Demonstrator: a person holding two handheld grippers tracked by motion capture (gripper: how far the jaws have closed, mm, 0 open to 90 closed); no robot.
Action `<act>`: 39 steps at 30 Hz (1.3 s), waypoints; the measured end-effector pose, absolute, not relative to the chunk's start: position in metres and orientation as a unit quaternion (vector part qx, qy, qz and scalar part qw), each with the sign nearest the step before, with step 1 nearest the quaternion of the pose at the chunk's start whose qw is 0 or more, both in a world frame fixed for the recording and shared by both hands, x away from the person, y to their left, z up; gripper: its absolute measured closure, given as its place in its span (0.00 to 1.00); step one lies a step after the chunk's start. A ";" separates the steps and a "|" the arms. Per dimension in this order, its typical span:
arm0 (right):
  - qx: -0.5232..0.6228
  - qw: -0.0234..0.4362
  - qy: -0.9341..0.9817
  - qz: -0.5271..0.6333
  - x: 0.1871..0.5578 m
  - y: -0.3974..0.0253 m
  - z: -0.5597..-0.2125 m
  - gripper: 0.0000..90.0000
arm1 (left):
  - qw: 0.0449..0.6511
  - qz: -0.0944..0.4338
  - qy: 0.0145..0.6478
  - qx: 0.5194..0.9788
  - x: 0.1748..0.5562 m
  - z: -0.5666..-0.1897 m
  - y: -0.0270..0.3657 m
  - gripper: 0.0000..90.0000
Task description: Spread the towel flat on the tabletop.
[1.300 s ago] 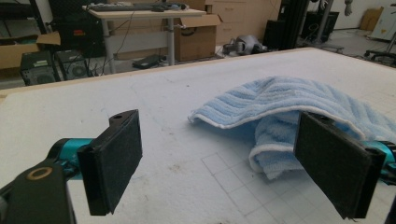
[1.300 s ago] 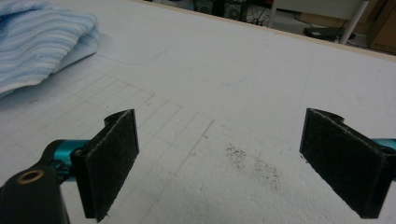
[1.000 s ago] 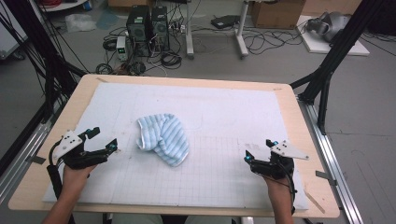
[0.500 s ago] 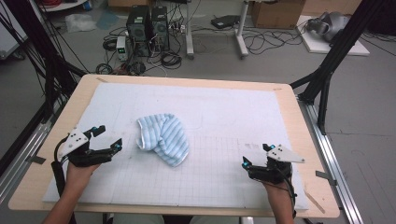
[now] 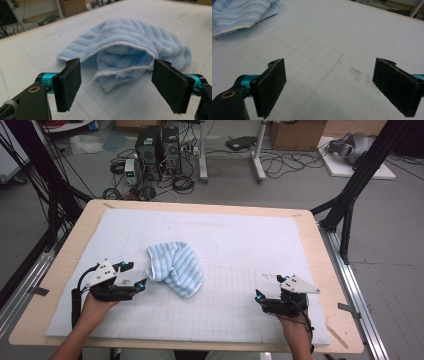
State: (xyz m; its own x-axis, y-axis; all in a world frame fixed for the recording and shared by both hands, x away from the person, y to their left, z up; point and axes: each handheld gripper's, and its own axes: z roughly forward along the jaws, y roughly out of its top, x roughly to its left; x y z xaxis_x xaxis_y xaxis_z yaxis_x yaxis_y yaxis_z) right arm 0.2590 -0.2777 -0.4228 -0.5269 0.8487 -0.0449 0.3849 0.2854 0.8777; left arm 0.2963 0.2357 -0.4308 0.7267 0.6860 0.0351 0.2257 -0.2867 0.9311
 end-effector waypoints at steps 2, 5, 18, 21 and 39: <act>0.410 0.267 0.754 0.438 0.260 -0.278 -0.423 0.12 | 0.516 0.217 0.292 0.776 0.298 -0.432 0.229 0.26; 0.405 0.265 0.758 0.436 0.261 -0.276 -0.423 0.12 | 0.512 0.214 0.285 0.782 0.301 -0.433 0.218 0.27; 0.411 0.259 0.757 0.438 0.262 -0.277 -0.424 0.12 | 0.424 0.248 0.279 0.825 0.320 -0.442 0.180 0.59; 0.411 0.259 0.757 0.438 0.261 -0.278 -0.424 0.12 | 0.439 0.230 0.269 0.826 0.320 -0.439 0.177 0.74; 0.409 0.253 0.758 0.441 0.264 -0.275 -0.426 0.12 | 0.594 0.087 0.214 0.771 0.346 -0.380 0.147 0.90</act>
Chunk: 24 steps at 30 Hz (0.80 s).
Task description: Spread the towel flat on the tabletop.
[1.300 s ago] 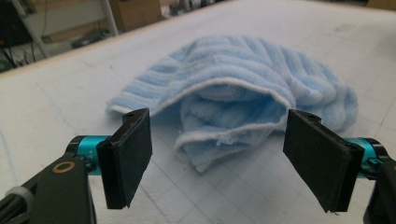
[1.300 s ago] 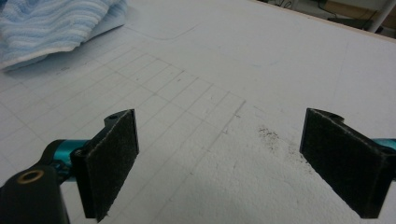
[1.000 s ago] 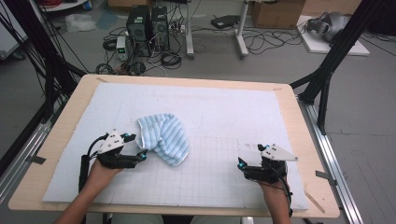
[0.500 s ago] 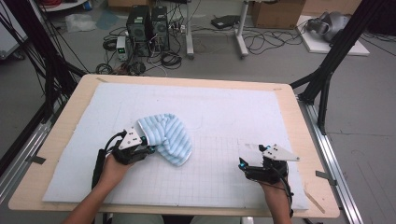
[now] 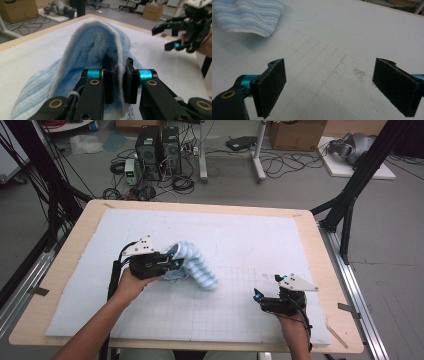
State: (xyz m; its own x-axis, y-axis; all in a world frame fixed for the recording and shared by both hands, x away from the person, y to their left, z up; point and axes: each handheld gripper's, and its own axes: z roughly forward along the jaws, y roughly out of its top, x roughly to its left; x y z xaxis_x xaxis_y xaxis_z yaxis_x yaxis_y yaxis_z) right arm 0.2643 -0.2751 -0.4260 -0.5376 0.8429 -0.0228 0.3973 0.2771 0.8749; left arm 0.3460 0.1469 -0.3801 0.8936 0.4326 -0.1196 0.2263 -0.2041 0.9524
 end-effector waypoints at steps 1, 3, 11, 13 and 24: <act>0.409 0.253 0.758 0.441 0.264 -0.275 -0.426 0.12 | 0.597 0.083 0.213 0.769 0.347 -0.378 0.144 0.90; 0.411 0.251 0.757 0.442 0.264 -0.276 -0.426 0.12 | 0.598 0.086 0.215 0.767 0.353 -0.376 0.139 0.90; 0.408 0.247 0.760 0.441 0.265 -0.273 -0.428 0.12 | 0.593 0.111 0.274 0.749 0.393 -0.369 0.126 0.90; 0.407 0.247 0.761 0.441 0.266 -0.272 -0.428 0.12 | 0.582 0.125 0.295 0.747 0.404 -0.371 0.125 0.90; 0.406 0.244 0.763 0.439 0.267 -0.272 -0.430 0.12 | 0.532 0.134 0.401 0.733 0.442 -0.400 0.135 0.67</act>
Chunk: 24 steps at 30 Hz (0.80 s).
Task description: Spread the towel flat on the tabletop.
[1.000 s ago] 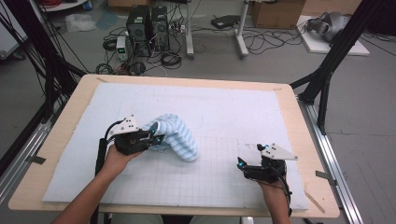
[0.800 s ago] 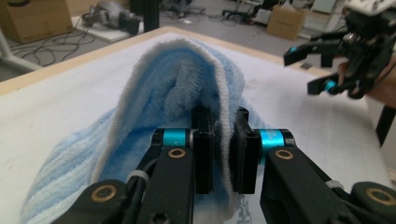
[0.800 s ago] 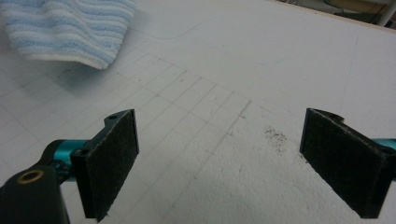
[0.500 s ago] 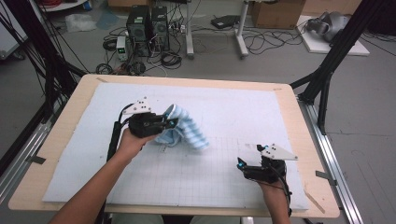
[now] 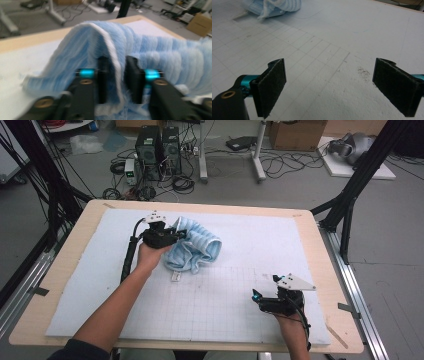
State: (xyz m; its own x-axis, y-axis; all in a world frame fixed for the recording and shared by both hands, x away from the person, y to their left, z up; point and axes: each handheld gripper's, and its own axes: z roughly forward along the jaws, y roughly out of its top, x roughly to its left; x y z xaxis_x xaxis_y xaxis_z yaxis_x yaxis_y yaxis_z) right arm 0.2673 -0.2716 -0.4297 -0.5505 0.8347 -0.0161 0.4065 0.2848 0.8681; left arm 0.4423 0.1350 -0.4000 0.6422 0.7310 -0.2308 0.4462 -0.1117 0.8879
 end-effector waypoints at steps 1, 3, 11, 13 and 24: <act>0.404 0.245 0.765 0.438 0.267 -0.271 -0.430 0.12 | 0.528 0.137 0.407 0.733 0.443 -0.401 0.135 0.59; 0.403 0.244 0.765 0.438 0.267 -0.271 -0.430 0.12 | 0.529 0.139 0.412 0.728 0.441 -0.402 0.137 0.48; 0.405 0.244 0.766 0.436 0.266 -0.271 -0.430 0.12 | 0.547 0.151 0.376 0.732 0.413 -0.402 0.149 0.40; 0.405 0.243 0.766 0.436 0.266 -0.271 -0.429 0.12 | 0.548 0.155 0.374 0.732 0.406 -0.402 0.155 0.40; 0.395 0.236 0.772 0.440 0.271 -0.260 -0.430 0.12 | 0.553 0.118 0.324 0.758 0.376 -0.412 0.158 0.40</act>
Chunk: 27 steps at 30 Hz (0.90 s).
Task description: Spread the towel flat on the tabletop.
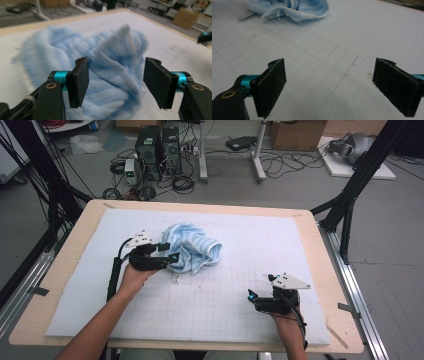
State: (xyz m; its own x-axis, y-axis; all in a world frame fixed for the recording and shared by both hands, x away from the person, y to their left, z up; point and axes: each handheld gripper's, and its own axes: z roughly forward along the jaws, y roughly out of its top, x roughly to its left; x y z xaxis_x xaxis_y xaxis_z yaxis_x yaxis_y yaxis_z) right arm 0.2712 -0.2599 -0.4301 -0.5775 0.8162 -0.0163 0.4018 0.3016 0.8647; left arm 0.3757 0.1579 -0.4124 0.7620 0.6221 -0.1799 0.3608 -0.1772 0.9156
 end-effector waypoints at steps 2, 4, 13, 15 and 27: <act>0.393 0.235 0.772 0.440 0.272 -0.259 -0.430 0.12 | 0.540 0.116 0.312 0.773 0.374 -0.416 0.147 0.39; 0.395 0.234 0.772 0.441 0.272 -0.258 -0.430 0.12 | 0.503 0.139 0.301 0.798 0.372 -0.423 0.132 0.39; 0.394 0.229 0.774 0.439 0.272 -0.255 -0.432 0.12 | 0.457 0.158 0.289 0.826 0.371 -0.433 0.125 0.85; 0.394 0.226 0.774 0.441 0.273 -0.254 -0.432 0.12 | 0.484 0.144 0.298 0.810 0.368 -0.430 0.134 0.87; 0.366 0.218 0.795 0.431 0.286 -0.208 -0.432 0.12 | 0.535 0.139 0.300 0.777 0.342 -0.423 0.181 0.86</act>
